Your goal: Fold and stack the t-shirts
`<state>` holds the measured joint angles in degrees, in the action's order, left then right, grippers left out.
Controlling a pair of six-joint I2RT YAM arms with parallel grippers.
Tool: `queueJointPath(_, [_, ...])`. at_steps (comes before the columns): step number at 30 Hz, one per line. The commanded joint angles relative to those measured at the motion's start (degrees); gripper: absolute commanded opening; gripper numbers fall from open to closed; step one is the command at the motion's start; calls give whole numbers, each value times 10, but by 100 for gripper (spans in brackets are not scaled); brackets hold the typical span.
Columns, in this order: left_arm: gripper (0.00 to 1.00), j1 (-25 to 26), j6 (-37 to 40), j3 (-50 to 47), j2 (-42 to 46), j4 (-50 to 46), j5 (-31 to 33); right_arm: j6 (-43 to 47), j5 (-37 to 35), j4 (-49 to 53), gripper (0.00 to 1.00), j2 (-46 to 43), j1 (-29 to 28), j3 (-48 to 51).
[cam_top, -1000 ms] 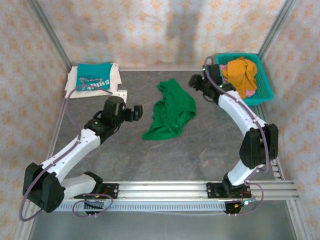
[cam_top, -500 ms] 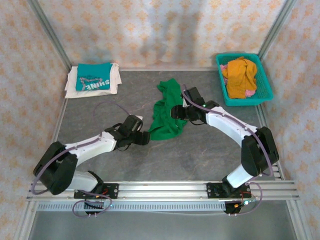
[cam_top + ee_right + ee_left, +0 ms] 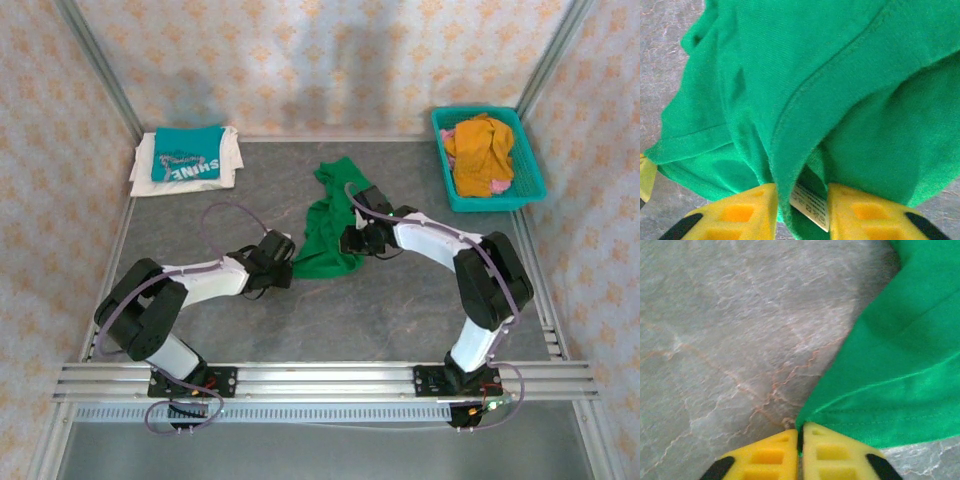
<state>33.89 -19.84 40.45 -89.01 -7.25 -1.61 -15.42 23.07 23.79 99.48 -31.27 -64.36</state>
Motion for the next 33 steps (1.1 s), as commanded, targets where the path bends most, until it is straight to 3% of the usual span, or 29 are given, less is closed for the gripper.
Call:
queueJointPath(1, [5, 5, -6, 15, 3, 11, 23, 0, 4, -20, 22, 4, -3, 9])
queueJointPath(3, [0, 5, -7, 16, 13, 2, 46, -2, 1, -25, 14, 3, -3, 5])
queueJointPath(5, [0, 5, -9, 17, 26, -12, 74, -9, 6, -29, 0, 1, -1, -2])
queueJointPath(11, [0, 4, 1, 30, 71, -54, 138, -40, 47, -40, 0, -46, 25, -24])
queueJointPath(15, [0, 0, 16, 32, 129, -73, 221, -82, 82, -69, 0, -105, 68, -33])
queueJointPath(21, [0, -40, 93, 56, 218, -69, 288, -143, 131, -107, 0, -153, 136, -85])
queueJointPath(28, [0, -94, 203, 109, 307, -63, 308, -134, 104, -76, 0, -209, 163, -178])
queueJointPath(33, [0, -114, 216, 153, 366, -71, 323, -90, 43, -21, 0, -264, 167, -244])
